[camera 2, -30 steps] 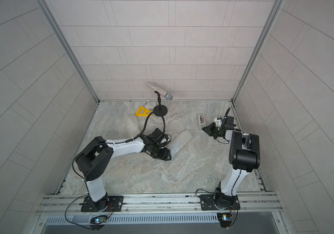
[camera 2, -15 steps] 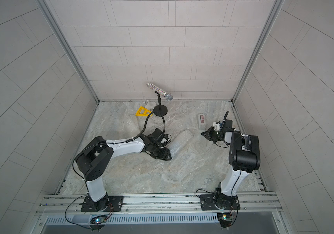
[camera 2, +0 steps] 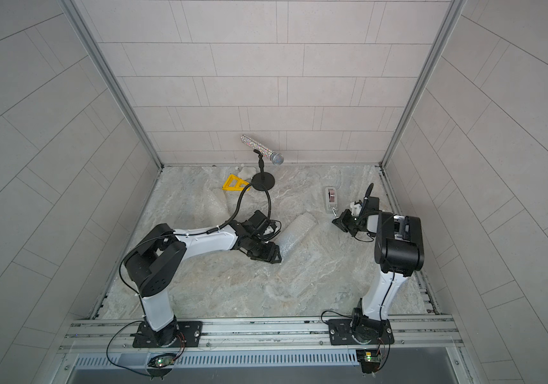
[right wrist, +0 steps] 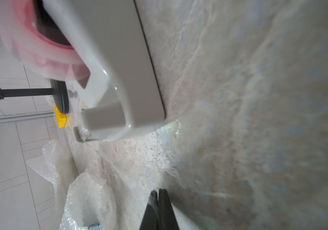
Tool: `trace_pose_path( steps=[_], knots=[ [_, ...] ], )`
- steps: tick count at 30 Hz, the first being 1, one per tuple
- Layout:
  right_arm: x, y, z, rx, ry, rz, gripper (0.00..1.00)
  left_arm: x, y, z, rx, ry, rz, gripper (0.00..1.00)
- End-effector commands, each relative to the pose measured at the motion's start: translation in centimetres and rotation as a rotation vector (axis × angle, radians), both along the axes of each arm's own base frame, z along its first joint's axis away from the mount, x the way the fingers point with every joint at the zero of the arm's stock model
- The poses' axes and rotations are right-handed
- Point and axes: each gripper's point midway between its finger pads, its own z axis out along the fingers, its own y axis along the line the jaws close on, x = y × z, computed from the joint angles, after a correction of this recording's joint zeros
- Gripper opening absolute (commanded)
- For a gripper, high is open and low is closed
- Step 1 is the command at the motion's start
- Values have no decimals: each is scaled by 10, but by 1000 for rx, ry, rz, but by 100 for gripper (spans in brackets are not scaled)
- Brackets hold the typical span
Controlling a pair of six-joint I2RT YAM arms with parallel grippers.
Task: Wrap vases in bubble wrap
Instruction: Tear off the tape using the Tape Cutter, then stick the tape on the bubble wrap.
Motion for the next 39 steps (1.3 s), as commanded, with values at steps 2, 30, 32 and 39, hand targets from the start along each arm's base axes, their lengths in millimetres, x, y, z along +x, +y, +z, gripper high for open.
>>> trace_pose_path(
  steps=[2,30,32,39],
  knots=[
    [-30,-17,-33,-61,160,-48,0,2,18,-24,98,12,35,63],
    [-134,193,120,52,-183,546,0,0,19,-26,91,7,31,62],
    [-137,197,110,44,-143,560,0,-1,20,-26,91,5,32,62],
    [-143,230,96,69,-119,673,0,-1,21,-26,91,-1,39,62]
  ],
)
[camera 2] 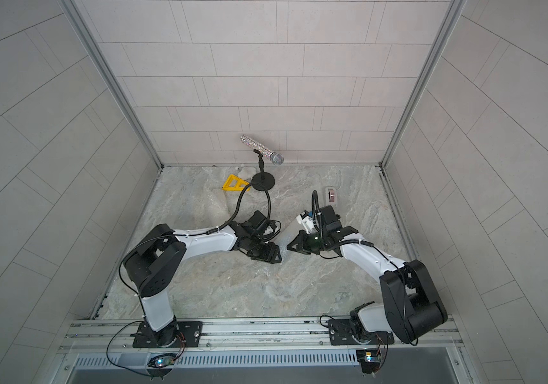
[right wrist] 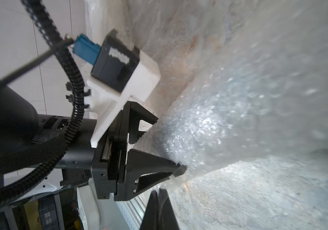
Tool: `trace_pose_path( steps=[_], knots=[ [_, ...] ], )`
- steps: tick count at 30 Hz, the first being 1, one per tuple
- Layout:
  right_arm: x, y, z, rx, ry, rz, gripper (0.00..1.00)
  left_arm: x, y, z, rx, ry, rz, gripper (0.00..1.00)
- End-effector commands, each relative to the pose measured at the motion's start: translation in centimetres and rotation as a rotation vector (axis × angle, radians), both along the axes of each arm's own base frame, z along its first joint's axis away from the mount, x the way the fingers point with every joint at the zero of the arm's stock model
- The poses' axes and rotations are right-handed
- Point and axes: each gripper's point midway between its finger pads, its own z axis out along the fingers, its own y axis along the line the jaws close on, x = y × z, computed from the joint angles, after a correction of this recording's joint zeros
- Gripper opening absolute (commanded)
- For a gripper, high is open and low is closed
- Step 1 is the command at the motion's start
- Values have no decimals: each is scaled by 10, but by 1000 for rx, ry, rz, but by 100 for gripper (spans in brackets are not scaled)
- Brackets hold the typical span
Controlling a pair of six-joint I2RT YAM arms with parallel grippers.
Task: Wrap vases in bubble wrap
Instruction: Stick the tape on the bubble wrap.
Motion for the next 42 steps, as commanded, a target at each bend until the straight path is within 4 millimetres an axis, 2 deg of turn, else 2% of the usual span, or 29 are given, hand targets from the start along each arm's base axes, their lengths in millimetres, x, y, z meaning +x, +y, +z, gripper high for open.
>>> trace_pose_path(
  steps=[1,6,12,21,31,37,42],
  knots=[
    [6,8,-1,9,-14,23,0,-2,21,-25,96,14,40,62],
    [2,3,-34,-54,49,27,0,-2,21,-25,94,17,40,62],
    [1,-4,-55,-114,86,19,0,-2,22,-25,96,15,36,62],
    [10,-5,-60,-124,87,4,0,0,14,-15,51,-8,20,64],
    [17,-3,-59,-117,90,-5,0,3,5,10,-19,-59,-23,82],
    [18,-2,-60,-118,96,-6,0,0,6,18,-37,-88,-52,86],
    [17,-3,-60,-120,93,-6,0,5,-9,35,-127,-114,-67,87]
  ],
)
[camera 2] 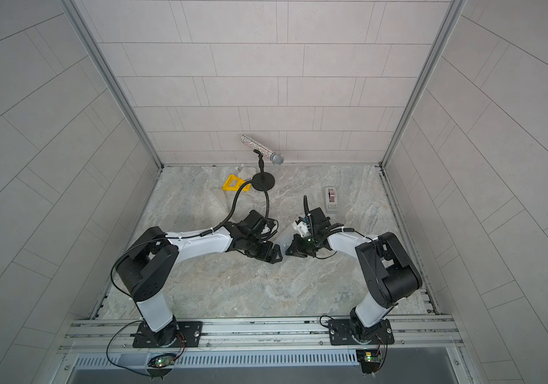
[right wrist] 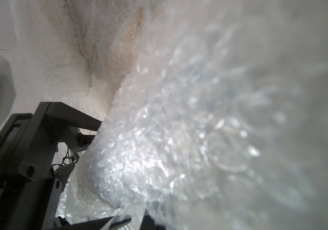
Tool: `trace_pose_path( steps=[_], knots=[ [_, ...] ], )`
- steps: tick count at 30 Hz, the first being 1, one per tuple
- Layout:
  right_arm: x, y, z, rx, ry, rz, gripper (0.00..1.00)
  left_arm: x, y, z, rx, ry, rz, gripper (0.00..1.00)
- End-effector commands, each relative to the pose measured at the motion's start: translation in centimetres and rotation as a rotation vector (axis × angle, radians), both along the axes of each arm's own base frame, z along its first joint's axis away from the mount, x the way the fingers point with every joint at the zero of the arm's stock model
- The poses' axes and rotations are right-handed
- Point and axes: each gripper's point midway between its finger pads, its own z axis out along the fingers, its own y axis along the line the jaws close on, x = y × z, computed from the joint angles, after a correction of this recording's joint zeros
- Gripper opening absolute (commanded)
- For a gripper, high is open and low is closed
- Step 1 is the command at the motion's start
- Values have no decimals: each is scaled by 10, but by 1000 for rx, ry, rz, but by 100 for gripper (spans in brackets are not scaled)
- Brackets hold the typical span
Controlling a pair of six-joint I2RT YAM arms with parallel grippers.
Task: Wrap vases in bubble wrap
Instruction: Stick the tape on the bubble wrap.
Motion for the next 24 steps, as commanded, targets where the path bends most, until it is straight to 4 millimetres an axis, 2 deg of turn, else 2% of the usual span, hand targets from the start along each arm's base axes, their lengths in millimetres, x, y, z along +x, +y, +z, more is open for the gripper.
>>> trace_pose_path(
  steps=[1,4,12,15,19,24],
  knots=[
    [6,-1,1,-9,-14,-7,0,6,-11,22,-86,-50,-21,88],
    [5,-1,0,-10,-9,-5,0,11,-16,33,-117,-74,-17,89],
    [6,-1,2,-6,-13,-5,0,21,-16,41,-101,-117,11,91],
    [5,-1,1,-7,-11,-6,0,19,-8,50,-103,-158,17,92],
    [5,0,3,1,-8,-7,0,17,3,48,-55,-186,5,93],
    [7,1,8,10,-19,-11,0,14,1,63,-36,-301,-22,95]
  ],
)
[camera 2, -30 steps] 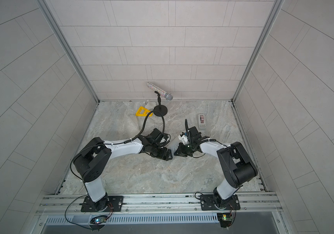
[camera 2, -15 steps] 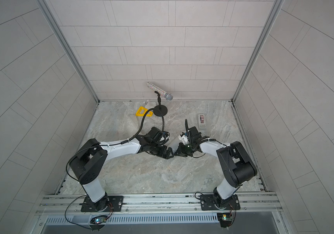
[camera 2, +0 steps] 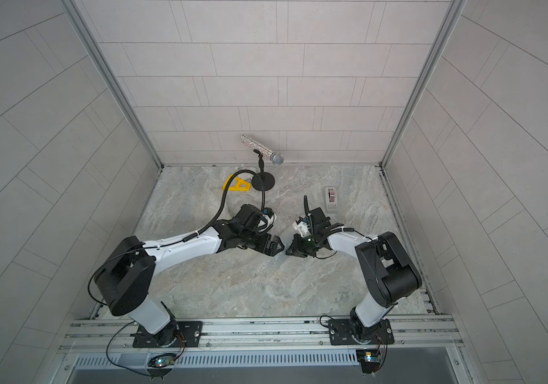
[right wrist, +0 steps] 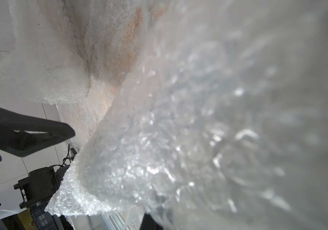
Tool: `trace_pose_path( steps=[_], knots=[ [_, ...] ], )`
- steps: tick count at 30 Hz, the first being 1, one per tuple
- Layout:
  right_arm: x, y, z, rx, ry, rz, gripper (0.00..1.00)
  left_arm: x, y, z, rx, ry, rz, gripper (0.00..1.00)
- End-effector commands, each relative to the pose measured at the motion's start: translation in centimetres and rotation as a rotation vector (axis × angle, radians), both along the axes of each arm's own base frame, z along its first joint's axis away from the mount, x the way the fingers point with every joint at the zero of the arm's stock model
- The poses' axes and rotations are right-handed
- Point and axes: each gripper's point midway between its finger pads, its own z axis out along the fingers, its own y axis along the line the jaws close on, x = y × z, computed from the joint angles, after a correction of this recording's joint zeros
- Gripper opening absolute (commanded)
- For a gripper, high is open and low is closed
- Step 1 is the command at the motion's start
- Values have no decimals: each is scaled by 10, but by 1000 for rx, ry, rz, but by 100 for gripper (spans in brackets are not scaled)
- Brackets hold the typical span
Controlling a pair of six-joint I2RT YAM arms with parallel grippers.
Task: Wrap vases in bubble wrap
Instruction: Stick the tape on the bubble wrap.
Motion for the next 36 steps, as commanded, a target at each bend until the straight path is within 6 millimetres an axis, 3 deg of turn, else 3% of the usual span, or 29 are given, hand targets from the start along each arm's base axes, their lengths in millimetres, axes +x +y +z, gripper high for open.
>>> trace_pose_path(
  steps=[1,4,11,22,31,36],
  knots=[
    [7,2,9,8,-25,-6,0,-2,1,10,58,-130,-30,96],
    [6,1,7,4,-20,-5,0,-4,-5,14,112,-238,-58,96],
    [7,2,6,6,-16,-8,0,1,-13,1,170,-323,-118,98],
    [8,4,5,8,-17,-7,0,-3,-35,-21,153,-315,-200,99],
    [8,5,3,6,-14,-4,0,14,-29,-29,189,-326,-124,99],
    [8,4,2,2,-12,-3,0,24,-20,-21,132,-304,-62,99]
  ],
)
